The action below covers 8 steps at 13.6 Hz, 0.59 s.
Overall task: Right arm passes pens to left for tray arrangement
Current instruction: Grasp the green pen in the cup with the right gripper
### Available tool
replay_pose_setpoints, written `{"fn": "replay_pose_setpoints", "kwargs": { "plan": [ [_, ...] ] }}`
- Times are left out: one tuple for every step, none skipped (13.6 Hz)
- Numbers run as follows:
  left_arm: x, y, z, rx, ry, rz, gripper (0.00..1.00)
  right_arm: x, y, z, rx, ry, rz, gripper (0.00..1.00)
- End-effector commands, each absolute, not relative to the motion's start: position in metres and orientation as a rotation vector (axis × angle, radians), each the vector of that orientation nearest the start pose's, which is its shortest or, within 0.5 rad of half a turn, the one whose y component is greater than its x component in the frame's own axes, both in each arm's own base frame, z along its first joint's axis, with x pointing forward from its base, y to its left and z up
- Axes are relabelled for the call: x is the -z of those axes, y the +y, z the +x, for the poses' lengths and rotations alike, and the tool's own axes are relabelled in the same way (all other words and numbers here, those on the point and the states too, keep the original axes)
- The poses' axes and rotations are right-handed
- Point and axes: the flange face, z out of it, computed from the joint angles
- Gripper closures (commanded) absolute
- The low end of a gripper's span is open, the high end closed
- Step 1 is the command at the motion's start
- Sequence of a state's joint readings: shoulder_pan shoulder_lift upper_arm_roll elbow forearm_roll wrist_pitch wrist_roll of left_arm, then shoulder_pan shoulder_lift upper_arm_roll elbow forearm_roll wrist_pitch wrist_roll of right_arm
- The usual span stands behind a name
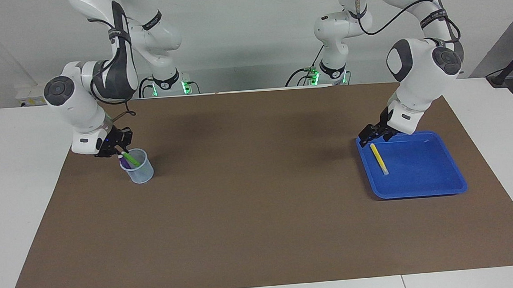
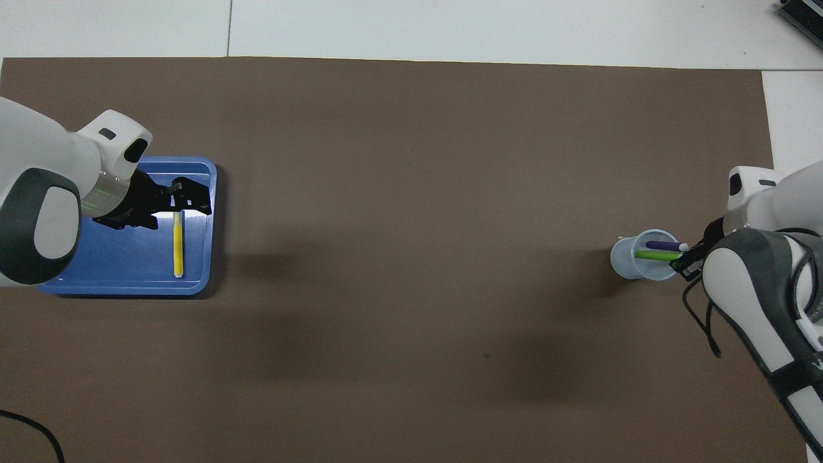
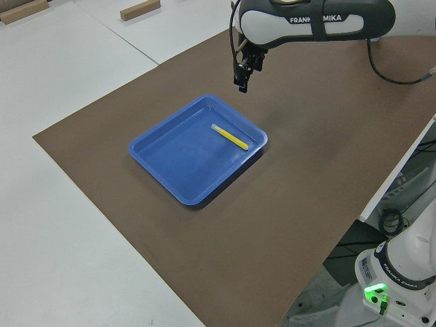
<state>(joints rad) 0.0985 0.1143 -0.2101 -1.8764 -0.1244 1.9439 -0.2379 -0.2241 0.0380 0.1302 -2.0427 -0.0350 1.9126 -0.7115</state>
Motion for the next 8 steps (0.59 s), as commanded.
{"fn": "replay_pose_setpoints", "kwargs": {
  "plan": [
    [-0.459,-0.073,0.573,-0.112,-0.306,-3.256,0.00,-0.448,-0.043,0.542,-0.266,-0.968,-2.904,1.00],
    [-0.460,-0.073,0.571,-0.127,-0.303,-3.256,0.00,-0.465,-0.036,0.543,-0.263,-0.989,-2.900,1.00],
    [-0.463,-0.077,0.567,-0.146,-0.306,-3.264,0.00,-0.482,-0.033,0.544,-0.277,-1.000,-2.896,1.00],
    [-0.468,-0.078,0.564,-0.168,-0.356,-3.302,0.00,-0.504,-0.032,0.546,-0.291,-1.006,-2.895,1.00],
    [-0.471,-0.079,0.563,-0.182,-0.436,-3.325,0.00,-0.523,-0.029,0.547,-0.287,-1.018,-2.897,1.00],
    [-0.477,-0.082,0.562,-0.179,-0.555,-3.321,0.00,-0.533,-0.023,0.548,-0.279,-1.045,-2.894,1.00],
    [-0.479,-0.085,0.562,-0.182,-0.665,-3.301,0.00,-0.541,-0.022,0.549,-0.272,-1.058,-2.896,1.00],
    [-0.480,-0.092,0.561,-0.186,-0.758,-3.281,0.00,-0.551,-0.019,0.549,-0.266,-1.069,-2.895,1.00]
  ]
}}
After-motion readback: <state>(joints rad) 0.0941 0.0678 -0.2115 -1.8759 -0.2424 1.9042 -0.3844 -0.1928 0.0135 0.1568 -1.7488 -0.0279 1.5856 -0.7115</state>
